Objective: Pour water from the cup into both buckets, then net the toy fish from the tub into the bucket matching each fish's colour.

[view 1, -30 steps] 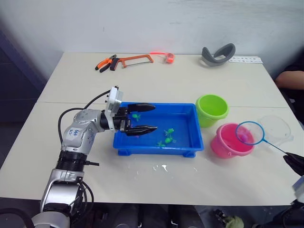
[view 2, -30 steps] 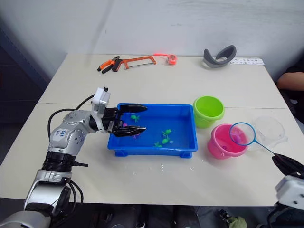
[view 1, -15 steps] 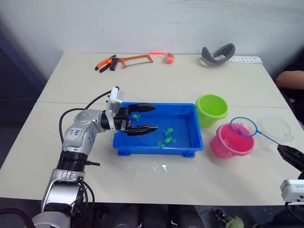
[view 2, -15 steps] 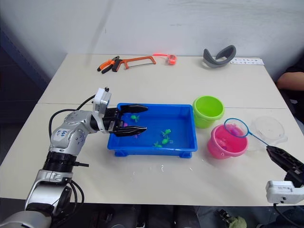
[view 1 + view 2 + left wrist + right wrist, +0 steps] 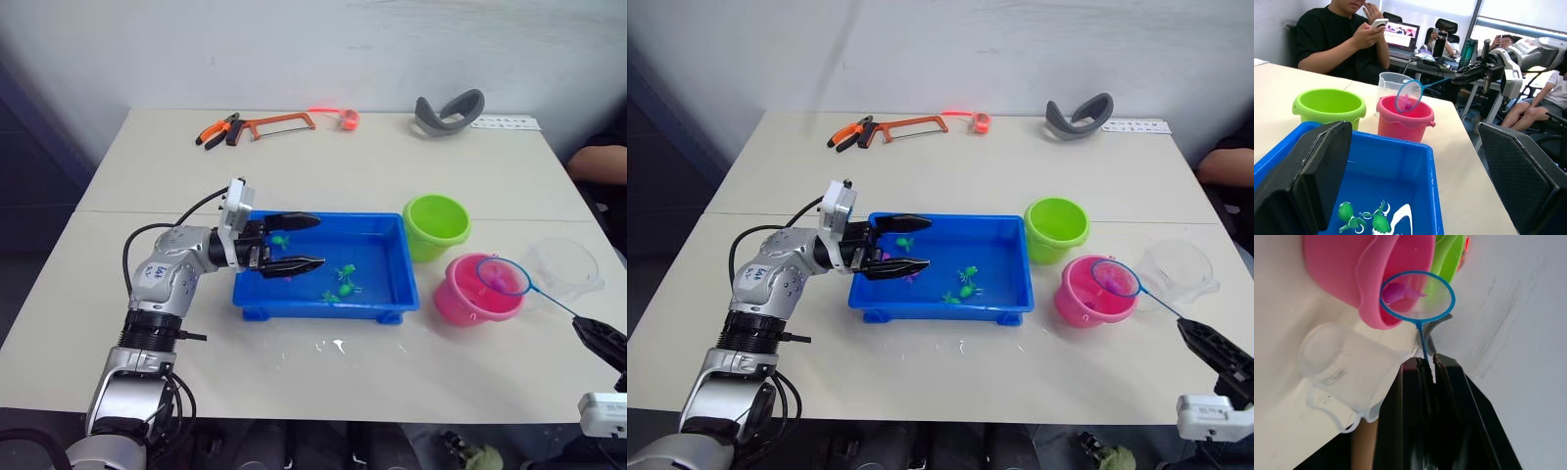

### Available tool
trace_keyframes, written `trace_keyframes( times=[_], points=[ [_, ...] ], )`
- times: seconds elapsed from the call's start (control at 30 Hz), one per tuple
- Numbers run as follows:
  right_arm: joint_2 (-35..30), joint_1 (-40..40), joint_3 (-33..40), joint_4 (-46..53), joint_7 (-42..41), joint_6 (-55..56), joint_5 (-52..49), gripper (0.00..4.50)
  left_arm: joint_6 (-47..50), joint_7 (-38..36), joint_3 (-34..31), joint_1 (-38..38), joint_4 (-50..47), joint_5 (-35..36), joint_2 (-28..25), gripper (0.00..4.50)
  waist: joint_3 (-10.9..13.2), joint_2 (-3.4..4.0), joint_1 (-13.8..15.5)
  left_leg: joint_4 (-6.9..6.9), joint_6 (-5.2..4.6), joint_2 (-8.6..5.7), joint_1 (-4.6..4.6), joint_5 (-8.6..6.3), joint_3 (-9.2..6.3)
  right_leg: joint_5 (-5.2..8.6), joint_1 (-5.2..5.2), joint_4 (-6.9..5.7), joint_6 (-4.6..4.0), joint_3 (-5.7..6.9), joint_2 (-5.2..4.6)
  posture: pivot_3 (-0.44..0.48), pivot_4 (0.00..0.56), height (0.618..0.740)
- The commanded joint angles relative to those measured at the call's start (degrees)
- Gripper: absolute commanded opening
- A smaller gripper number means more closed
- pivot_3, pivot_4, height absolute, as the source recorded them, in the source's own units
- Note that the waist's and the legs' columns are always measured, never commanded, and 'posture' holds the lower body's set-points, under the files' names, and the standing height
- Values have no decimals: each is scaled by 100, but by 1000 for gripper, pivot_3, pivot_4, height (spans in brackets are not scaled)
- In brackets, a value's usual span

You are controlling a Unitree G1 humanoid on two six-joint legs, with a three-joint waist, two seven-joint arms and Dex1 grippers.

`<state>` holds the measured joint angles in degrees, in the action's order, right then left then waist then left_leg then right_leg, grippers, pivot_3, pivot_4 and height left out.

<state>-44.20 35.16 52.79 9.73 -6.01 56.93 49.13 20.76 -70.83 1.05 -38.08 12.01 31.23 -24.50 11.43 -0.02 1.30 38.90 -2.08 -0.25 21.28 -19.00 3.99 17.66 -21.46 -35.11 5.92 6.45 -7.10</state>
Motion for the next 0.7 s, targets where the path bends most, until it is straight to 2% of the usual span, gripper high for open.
trace_keyframes(
  times=[0.03,0.23,0.4,0.6,0.7],
  points=[
    [56,110,183,191,279,-197,-14,0,-100,-25,-77,-140,-44,29,58,4479,0,1,-4,0,0,0,-2,0,1,0,0,-1,0,-2,0,0,150,740],
    [161,27,447,819,212,-684,-402,0,-162,-70,-67,-130,-100,48,126,4479,-1,1,-2,-1,2,4,-2,1,1,2,-1,-1,-3,-3,13,0,150,740],
    [259,171,-174,467,437,-695,112,0,-217,-66,-31,-87,-90,31,237,4479,-4,-6,21,2,2,4,0,1,-3,2,2,0,-3,-3,18,0,150,740],
    [210,290,187,830,498,-784,-150,0,-288,-109,-62,-103,-21,21,255,4479,-3,-1,0,0,3,6,-3,1,2,2,-1,-3,-4,-9,23,0,150,740],
    [224,359,-146,465,645,-779,173,0,-340,-75,-59,-75,4,14,312,4479,-4,-2,-3,1,5,9,-5,1,3,2,-1,-4,-4,-11,27,0,150,740]
  ],
)
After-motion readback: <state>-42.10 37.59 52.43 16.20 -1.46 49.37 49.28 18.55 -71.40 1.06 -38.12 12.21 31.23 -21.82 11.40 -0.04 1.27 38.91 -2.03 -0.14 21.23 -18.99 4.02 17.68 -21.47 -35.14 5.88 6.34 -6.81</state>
